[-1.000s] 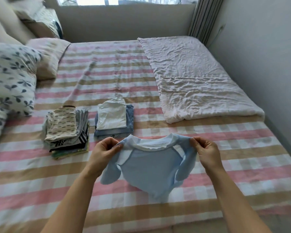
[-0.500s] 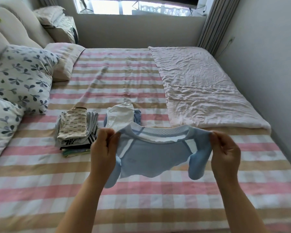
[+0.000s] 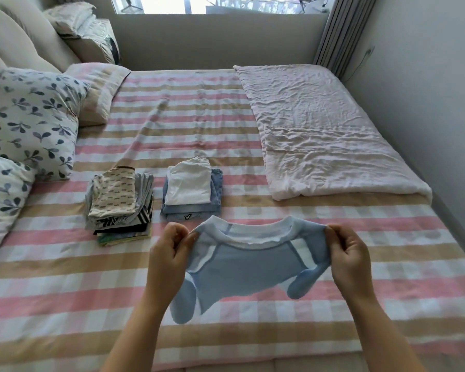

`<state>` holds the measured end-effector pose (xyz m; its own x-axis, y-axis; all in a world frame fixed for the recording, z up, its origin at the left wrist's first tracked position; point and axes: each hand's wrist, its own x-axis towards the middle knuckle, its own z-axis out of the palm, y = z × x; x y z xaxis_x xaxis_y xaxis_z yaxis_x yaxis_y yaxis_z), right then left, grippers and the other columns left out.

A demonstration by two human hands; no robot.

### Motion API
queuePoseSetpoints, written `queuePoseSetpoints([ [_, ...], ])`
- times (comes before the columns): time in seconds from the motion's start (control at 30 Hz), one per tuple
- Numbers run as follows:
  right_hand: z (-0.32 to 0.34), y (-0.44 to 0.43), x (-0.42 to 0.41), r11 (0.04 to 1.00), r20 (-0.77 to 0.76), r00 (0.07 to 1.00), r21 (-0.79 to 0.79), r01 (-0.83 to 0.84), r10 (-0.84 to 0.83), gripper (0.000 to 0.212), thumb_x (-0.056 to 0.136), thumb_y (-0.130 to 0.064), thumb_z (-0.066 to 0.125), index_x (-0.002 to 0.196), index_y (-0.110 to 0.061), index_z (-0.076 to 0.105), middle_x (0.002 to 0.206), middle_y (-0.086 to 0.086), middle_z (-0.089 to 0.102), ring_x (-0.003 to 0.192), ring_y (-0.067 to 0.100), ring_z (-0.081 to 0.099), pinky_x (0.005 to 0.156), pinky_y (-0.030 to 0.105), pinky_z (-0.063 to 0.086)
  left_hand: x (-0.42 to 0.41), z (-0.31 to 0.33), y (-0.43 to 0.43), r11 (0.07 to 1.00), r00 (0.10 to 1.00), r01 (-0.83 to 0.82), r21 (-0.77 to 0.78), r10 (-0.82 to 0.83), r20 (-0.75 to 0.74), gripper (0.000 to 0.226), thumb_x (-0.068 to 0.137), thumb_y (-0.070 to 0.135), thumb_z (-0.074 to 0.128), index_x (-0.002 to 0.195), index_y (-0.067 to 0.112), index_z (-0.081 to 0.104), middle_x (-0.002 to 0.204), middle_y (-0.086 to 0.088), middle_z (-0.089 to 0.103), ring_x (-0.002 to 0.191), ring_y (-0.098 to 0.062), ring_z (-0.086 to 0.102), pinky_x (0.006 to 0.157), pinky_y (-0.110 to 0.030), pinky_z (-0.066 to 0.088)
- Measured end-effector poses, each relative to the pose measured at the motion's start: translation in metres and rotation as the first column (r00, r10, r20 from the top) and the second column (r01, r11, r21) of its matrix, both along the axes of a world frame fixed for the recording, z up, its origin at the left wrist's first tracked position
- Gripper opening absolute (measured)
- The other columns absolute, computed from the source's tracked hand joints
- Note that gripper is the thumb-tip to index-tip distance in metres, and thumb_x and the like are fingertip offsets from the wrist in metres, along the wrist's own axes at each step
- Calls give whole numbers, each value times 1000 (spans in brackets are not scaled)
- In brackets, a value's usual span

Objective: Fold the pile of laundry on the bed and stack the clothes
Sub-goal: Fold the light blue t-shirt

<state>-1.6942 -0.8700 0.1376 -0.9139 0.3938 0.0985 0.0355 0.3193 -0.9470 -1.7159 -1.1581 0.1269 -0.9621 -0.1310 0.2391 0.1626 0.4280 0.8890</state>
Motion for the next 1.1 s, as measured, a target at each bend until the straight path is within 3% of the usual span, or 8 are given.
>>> queuePoseSetpoints([
  [0.13,-24,4,-11,996,9,1000,90,2,-3,17,93,-6,49,84,-13,62,75,-6,63,66,-3,55,57,10,40,-6,-27,3,999,996,9,-42,-5,92,24,86,6,61,69,17,47,57,3,48,53,-6,41,51,-14,33],
  [0.23,-59,7,-29,984,67,998,175,-23,11,15,92,-4,51,83,-7,63,72,1,62,64,6,53,57,10,37,-20,-60,9,996,986,5,-94,11,168,28,87,8,60,68,21,44,56,3,48,52,-5,44,51,-16,34],
  [0.4,-150,21,-62,960,244,969,265,-95,29,17,93,-11,52,84,-7,65,70,9,65,65,25,58,58,39,44,-48,-146,20,975,960,15,-220,48,277,23,89,16,59,72,17,44,56,9,47,50,-6,43,48,-21,33],
  [0.47,-190,28,-76,945,285,958,309,-109,18,18,93,-13,52,85,-7,66,72,9,66,66,27,60,58,44,47,-62,-183,26,961,958,18,-276,62,279,21,90,19,58,74,14,45,56,12,46,50,-6,44,46,-25,32],
  [0.6,-254,38,-113,921,281,959,381,-83,-30,18,93,-16,54,83,-11,68,70,4,65,65,27,59,53,36,42,-97,-247,35,929,963,-4,-371,104,250,21,91,25,55,77,15,41,55,11,43,49,-23,45,46,-30,28],
  [0.73,-316,47,-162,878,289,954,473,-77,-73,20,93,-24,54,93,-13,70,82,12,70,76,34,62,57,31,37,-142,-308,44,899,966,-6,-439,118,230,22,92,32,51,83,14,42,64,-3,52,62,-37,55,54,-35,32],
  [0.87,-367,52,-201,816,293,954,567,-114,-70,22,93,-31,52,96,-17,69,87,12,70,79,35,62,56,30,31,-183,-355,46,843,968,-13,-538,146,206,29,93,35,48,92,7,47,75,-19,63,71,-41,59,58,-36,30],
  [1.1,-403,56,-226,795,403,915,558,-239,-7,16,90,-29,56,95,-17,66,98,5,66,93,28,57,67,32,40,-215,-391,55,787,951,49,-615,151,269,30,91,37,53,92,7,49,85,-15,62,76,-33,56,60,-35,33],
])
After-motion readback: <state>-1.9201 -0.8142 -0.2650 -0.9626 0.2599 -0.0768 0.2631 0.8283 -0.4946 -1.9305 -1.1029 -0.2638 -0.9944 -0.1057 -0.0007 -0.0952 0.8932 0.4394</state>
